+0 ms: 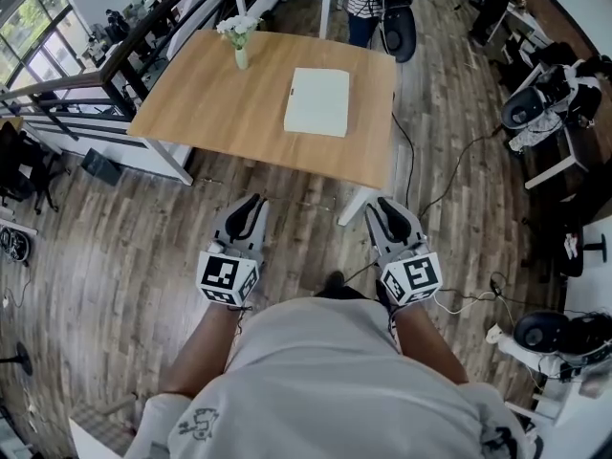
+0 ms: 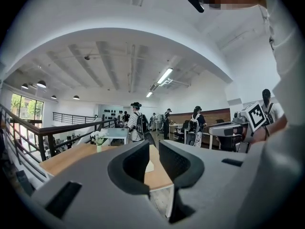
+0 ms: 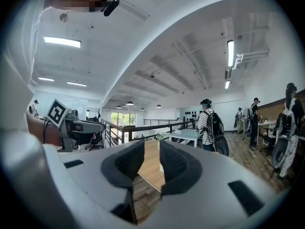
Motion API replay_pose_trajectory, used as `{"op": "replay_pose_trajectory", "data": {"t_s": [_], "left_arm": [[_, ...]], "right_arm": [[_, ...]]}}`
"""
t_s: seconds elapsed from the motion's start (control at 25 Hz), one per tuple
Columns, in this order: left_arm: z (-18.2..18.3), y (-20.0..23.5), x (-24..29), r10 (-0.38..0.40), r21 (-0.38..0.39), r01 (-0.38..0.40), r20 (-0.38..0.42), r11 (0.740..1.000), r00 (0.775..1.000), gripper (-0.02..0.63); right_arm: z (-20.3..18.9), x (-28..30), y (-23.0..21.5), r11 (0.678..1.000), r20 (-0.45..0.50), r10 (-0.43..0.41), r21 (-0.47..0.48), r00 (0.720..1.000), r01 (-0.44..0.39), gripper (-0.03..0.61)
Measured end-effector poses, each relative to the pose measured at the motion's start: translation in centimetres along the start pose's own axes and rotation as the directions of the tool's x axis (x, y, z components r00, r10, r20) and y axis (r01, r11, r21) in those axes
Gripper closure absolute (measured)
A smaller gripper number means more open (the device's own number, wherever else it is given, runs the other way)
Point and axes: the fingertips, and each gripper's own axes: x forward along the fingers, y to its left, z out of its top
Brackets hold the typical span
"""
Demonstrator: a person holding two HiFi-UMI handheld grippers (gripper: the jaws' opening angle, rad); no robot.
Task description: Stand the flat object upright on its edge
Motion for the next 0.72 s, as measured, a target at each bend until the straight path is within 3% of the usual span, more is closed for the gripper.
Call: {"op": "replay_pose_trajectory", "data": {"t_s": [0.32,0.52,0.72], "left_arm": [[-0.1,-1.5,7.0,-0.003,-0.025,0.002,-0.028,1.0,1.0,0.408],[-0.4,-2.9,10.5,0.009,-0.033,-0.01,-0.027,0.999,1.0,0.376],[-0.4,-3.8,13.0,0.007,-0.029,-0.008,-0.035,1.0,0.999,0.373]], "right_arm": [[0.9,2.5,-6.5,0.999,0.021,0.037,0.0,0.999,-0.037,0.362],[0.9,2.7,-10.1,0.999,0.038,0.045,-0.015,0.998,-0.044,0.288],[0.3,3.0,-12.8,1.0,0.033,0.026,0.009,0.999,-0.026,0.261]]}}
